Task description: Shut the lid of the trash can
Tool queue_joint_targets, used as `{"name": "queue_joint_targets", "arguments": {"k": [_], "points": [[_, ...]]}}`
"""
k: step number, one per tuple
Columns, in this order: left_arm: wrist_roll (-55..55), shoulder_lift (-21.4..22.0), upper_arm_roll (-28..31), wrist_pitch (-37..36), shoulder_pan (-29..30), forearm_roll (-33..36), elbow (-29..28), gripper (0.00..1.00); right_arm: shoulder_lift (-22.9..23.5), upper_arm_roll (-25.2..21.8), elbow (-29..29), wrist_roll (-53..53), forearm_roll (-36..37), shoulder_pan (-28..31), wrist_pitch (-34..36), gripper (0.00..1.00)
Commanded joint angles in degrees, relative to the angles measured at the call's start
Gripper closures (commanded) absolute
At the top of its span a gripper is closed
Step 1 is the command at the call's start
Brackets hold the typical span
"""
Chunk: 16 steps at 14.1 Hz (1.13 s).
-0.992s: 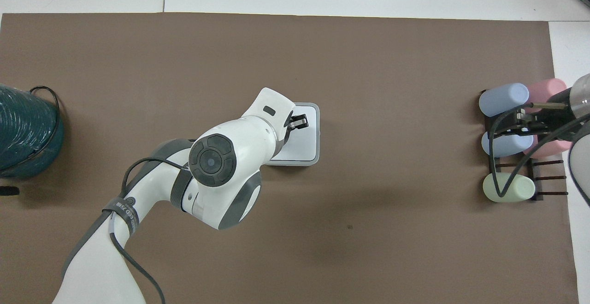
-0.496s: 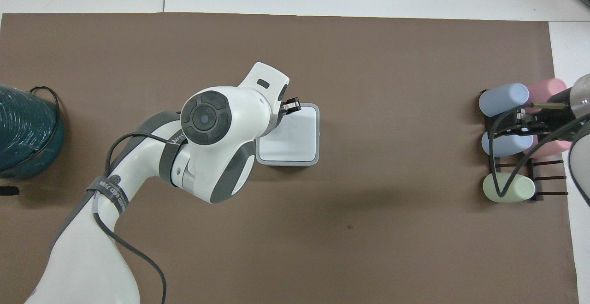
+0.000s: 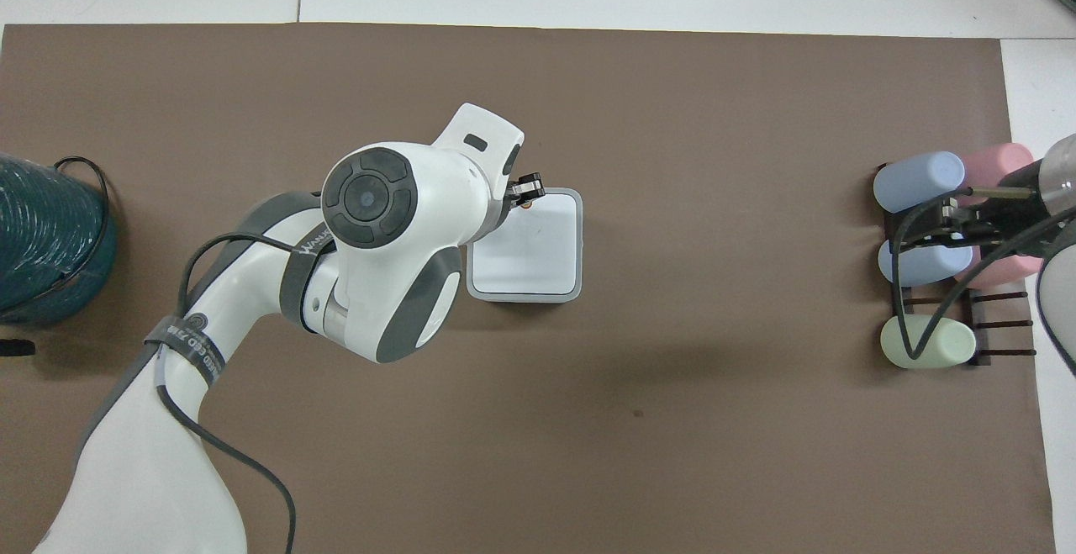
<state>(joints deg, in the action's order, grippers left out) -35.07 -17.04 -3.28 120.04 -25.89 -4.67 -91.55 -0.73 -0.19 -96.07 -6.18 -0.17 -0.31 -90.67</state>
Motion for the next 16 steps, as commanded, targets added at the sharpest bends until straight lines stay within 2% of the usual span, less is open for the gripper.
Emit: {"name": "queue_joint_targets", "arguments": {"k": [1, 6, 9, 11, 13, 14, 16], "points": [[5.96, 0.51, -0.15, -7.43, 3.64, 0.98, 3.39, 0.97, -0.85, 0.37, -0.53, 0.56, -0.27, 0.57, 0.31, 0.0], [15.01, 0.69, 0.29, -16.06, 8.92, 1.5, 5.51, 0.92, -0.85, 0.45, -0.53, 0.56, -0.27, 0.57, 0.31, 0.0], [25.01, 2.79, 0.2, -19.05, 14.18, 3.61, 5.51, 0.92, -0.85, 0.45, -0.53, 0.56, -0.27, 0.57, 0.31, 0.0], [31.44, 4.46, -0.06, -19.76, 17.78, 3.44, 5.33, 0.87, -0.85, 0.45, -0.53, 0.56, -0.27, 0.57, 0.31, 0.0], [36.8, 4.99, -0.06, -21.6, 20.52, 3.79, 5.33, 0.77, -0.85, 0.45, -0.53, 0.56, -0.27, 0.57, 0.31, 0.0], [39.26, 5.34, -0.06, -21.87, 21.57, 4.66, 5.16, 0.61, -0.85, 0.37, -0.53, 0.56, -0.27, 0.57, 0.31, 0.0], [41.91, 5.61, -0.06, -21.87, 23.5, 5.46, 4.98, 0.43, -0.85, 0.45, -0.53, 0.56, -0.27, 0.57, 0.31, 0.0]]}}
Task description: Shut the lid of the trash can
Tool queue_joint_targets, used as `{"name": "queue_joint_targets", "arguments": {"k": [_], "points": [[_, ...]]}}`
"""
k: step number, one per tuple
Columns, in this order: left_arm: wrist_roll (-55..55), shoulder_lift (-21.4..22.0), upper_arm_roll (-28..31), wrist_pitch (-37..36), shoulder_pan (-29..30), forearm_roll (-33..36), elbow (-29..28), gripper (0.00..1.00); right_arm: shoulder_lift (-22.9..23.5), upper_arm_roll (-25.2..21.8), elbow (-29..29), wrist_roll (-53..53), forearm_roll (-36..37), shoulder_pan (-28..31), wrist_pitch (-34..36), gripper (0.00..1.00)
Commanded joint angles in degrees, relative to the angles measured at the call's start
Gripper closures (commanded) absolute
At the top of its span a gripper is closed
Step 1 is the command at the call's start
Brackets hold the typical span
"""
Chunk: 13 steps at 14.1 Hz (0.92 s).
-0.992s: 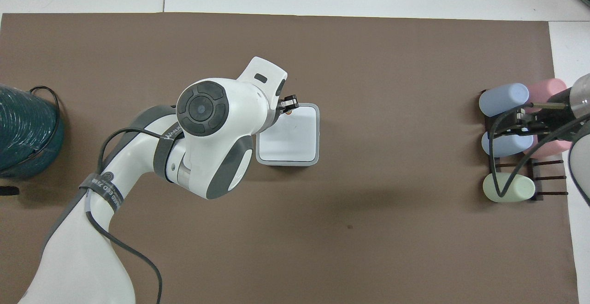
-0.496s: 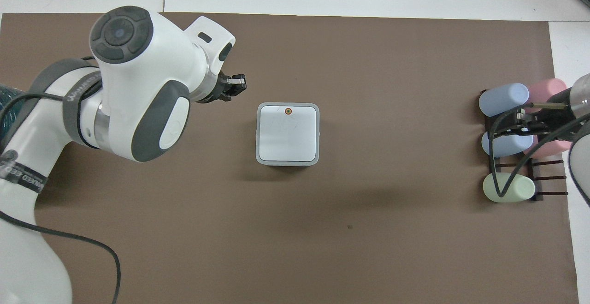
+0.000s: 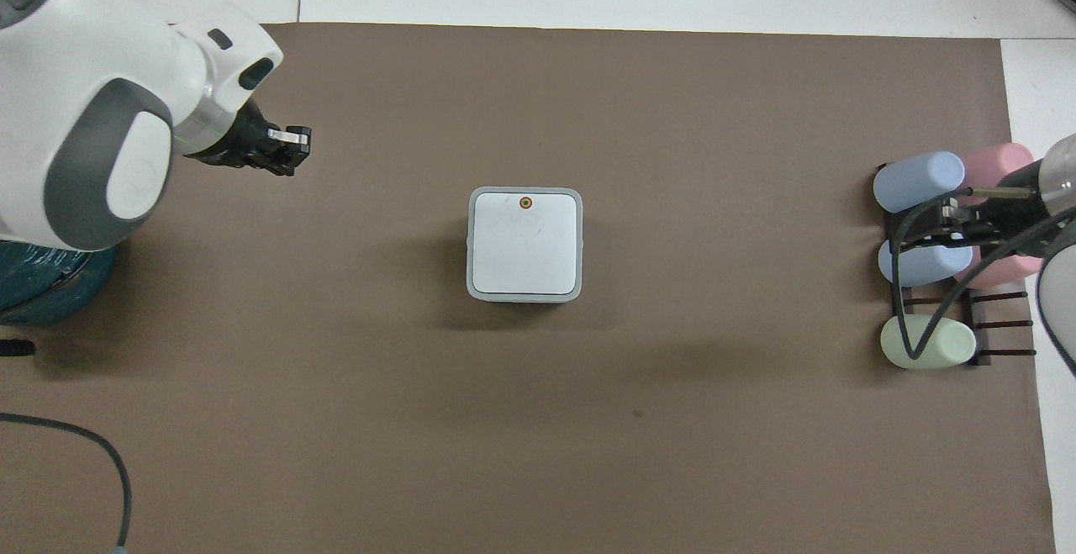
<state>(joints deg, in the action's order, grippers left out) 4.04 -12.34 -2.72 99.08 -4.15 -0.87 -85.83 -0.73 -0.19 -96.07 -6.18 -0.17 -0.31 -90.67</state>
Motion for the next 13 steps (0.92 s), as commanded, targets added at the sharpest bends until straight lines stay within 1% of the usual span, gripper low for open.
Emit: {"name": "queue_joint_targets", "arguments": {"k": [1, 4, 6, 13], "points": [[3.77, 0.91, -0.7, -0.82, 2.56, 1.66, -0.83, 0.38, -0.85, 0.37, -0.53, 0.56, -0.27, 0.57, 0.31, 0.0], [7.02, 0.91, -0.53, -0.38, 4.32, 2.79, -0.66, 0.19, -0.85, 0.45, -0.53, 0.56, -0.27, 0.57, 0.31, 0.0], [9.05, 1.17, -0.44, 0.23, 4.41, 3.15, -0.57, 0.0, -0.85, 0.45, -0.53, 0.56, -0.27, 0.57, 0.23, 0.0], [8.44, 1.7, -0.44, 0.94, 4.24, 3.06, -1.1, 0.0, -0.85, 0.37, -0.53, 0.56, -0.27, 0.57, 0.31, 0.0]]}}
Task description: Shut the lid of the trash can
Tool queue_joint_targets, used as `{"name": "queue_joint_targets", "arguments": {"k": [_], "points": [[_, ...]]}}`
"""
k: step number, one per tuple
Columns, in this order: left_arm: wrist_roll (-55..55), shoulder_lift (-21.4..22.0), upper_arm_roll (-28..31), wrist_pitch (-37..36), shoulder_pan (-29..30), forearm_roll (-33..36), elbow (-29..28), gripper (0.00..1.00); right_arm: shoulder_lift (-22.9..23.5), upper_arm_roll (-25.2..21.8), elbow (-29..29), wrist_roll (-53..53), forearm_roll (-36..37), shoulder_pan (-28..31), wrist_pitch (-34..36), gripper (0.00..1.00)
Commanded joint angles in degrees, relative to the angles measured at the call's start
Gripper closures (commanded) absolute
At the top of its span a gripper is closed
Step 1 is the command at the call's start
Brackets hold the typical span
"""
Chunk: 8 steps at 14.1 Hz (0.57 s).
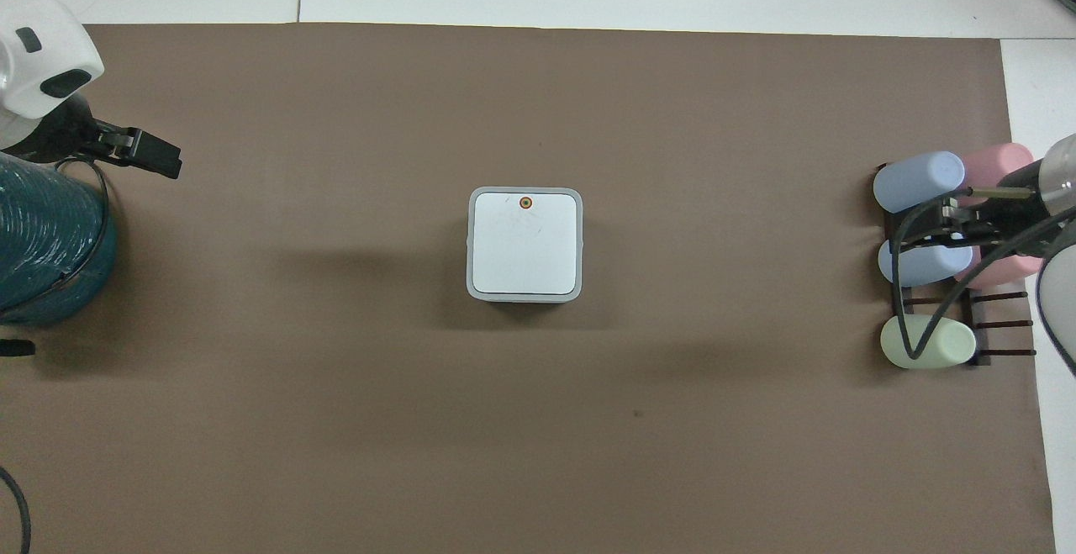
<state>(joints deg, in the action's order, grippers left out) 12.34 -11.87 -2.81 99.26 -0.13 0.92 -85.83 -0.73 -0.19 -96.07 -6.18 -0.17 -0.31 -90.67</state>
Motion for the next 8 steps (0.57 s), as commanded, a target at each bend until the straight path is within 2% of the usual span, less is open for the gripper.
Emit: {"name": "queue_joint_targets", "arguments": {"k": [1, 8], "points": [[0.15, 1.24, -0.27, 0.75, 0.05, 1.36, -1.09, 0.0, -0.85, 0.45, -0.53, 0.56, -0.27, 0.57, 0.31, 0.0], [0.23, 3.17, -0.35, -0.03, -0.57, 1.36, -1.0, 0.0, -0.85, 0.45, -0.53, 0.56, -0.27, 0.57, 0.23, 0.0]]}}
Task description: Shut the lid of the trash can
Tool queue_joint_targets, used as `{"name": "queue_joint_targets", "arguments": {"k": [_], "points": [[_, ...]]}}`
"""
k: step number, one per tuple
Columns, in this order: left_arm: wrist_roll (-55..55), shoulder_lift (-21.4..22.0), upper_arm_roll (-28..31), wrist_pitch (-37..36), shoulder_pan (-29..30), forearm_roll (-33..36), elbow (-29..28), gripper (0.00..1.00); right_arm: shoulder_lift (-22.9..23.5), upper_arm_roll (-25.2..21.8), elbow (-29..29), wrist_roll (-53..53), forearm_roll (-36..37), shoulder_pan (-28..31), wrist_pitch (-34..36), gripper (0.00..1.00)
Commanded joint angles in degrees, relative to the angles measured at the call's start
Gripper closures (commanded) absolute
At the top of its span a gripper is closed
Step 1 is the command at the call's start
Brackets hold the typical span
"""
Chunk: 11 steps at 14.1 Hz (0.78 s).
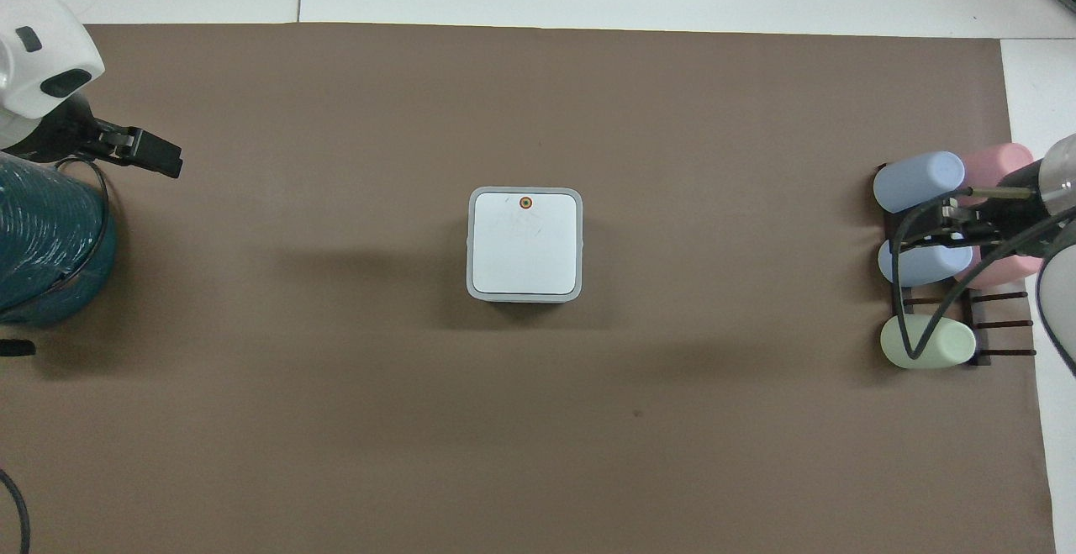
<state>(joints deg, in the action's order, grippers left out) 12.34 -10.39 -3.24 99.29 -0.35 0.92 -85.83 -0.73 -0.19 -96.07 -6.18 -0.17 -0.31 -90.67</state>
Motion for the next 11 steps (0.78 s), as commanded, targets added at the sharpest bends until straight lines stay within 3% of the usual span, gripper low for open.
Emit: {"name": "queue_joint_targets", "arguments": {"k": [1, 11], "points": [[0.23, 1.95, -0.01, -0.15, -0.35, 1.36, -1.09, 0.0, -0.85, 0.45, -0.53, 0.56, -0.27, 0.57, 0.23, 0.0], [0.23, 2.56, -0.1, 0.56, -0.44, 1.27, -2.5, 0.0, -0.85, 0.45, -0.53, 0.56, -0.27, 0.57, 0.31, 0.0]]}}
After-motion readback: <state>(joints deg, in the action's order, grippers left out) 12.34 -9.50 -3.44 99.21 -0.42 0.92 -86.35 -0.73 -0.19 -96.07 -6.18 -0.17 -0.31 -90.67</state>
